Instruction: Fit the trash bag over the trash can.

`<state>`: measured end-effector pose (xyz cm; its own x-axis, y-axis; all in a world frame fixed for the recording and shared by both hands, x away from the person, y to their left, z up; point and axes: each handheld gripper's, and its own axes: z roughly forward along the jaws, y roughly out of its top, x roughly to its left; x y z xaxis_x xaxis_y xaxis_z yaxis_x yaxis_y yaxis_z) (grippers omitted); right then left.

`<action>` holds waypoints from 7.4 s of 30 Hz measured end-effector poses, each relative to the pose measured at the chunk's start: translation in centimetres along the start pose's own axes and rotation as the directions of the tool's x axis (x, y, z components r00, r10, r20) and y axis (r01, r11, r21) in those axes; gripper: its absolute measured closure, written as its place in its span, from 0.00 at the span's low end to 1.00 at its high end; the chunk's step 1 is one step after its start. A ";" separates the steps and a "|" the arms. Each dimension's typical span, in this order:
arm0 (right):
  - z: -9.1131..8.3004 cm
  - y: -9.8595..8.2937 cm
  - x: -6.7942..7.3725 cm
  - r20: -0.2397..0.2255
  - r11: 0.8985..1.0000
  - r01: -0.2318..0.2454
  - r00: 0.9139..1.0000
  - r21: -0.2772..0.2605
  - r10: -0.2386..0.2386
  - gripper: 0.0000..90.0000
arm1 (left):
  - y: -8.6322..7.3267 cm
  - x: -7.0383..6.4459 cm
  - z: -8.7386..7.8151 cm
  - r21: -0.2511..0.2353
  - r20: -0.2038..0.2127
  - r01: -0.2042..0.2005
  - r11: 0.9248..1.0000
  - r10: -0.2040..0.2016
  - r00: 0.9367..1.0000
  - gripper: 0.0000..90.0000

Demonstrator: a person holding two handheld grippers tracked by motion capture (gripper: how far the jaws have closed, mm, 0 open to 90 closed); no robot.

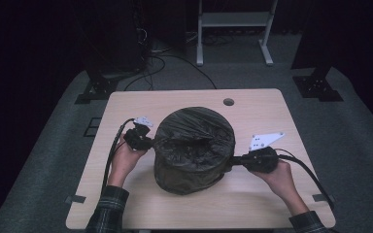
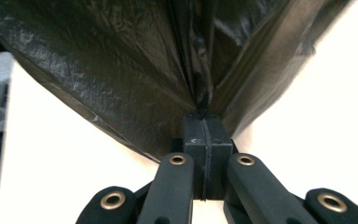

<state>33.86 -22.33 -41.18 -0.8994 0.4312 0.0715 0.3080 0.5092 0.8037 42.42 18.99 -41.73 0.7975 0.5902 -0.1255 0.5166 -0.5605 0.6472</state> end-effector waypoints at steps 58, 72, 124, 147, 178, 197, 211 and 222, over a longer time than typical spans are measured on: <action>-6.7 4.4 -1.2 0.097 0.989 0.023 0.995 -0.143 -0.009 0.11 | -11.1 -5.0 -3.0 -0.042 -0.102 -0.148 0.988 0.143 0.984 0.00; -7.3 10.0 0.4 0.051 0.983 0.113 0.993 -0.147 -0.107 0.11 | -12.7 -5.3 -1.7 -0.044 -0.031 -0.193 0.980 0.192 0.981 0.00; 2.9 16.1 1.0 -0.114 0.897 0.206 0.978 0.391 -0.175 0.11 | -13.1 -5.2 -1.7 -0.073 -0.010 -0.195 0.978 0.195 0.981 0.00; 8.6 21.2 3.3 -0.132 0.946 0.227 0.971 0.229 -0.201 0.11 | -13.1 -5.2 -1.7 -0.073 -0.009 -0.195 0.978 0.195 0.981 0.00; 6.7 21.1 6.0 -0.132 0.939 0.277 0.958 0.203 -0.254 0.11 | -13.1 -5.1 -1.6 -0.072 -0.008 -0.197 0.978 0.197 0.980 0.00; 8.2 20.1 6.3 -0.113 0.921 0.274 0.961 0.277 -0.252 0.10 | -13.1 -5.1 -1.6 -0.072 -0.005 -0.199 0.977 0.200 0.980 0.00; 0.0 17.8 3.8 -0.024 0.979 0.192 0.981 0.072 -0.191 0.10 | -13.0 -5.1 -1.6 -0.071 -0.003 -0.203 0.977 0.203 0.979 0.00; -5.7 13.2 3.3 0.024 0.990 0.141 0.990 -0.002 -0.140 0.10 | -13.1 -5.1 -1.6 -0.073 -0.004 -0.202 0.977 0.202 0.979 0.00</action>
<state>33.21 -18.42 -26.97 -0.9262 0.3729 -0.0561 0.1781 0.5635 0.8067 31.10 24.24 -48.32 0.8843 0.4669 0.0106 0.3211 -0.6242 0.7122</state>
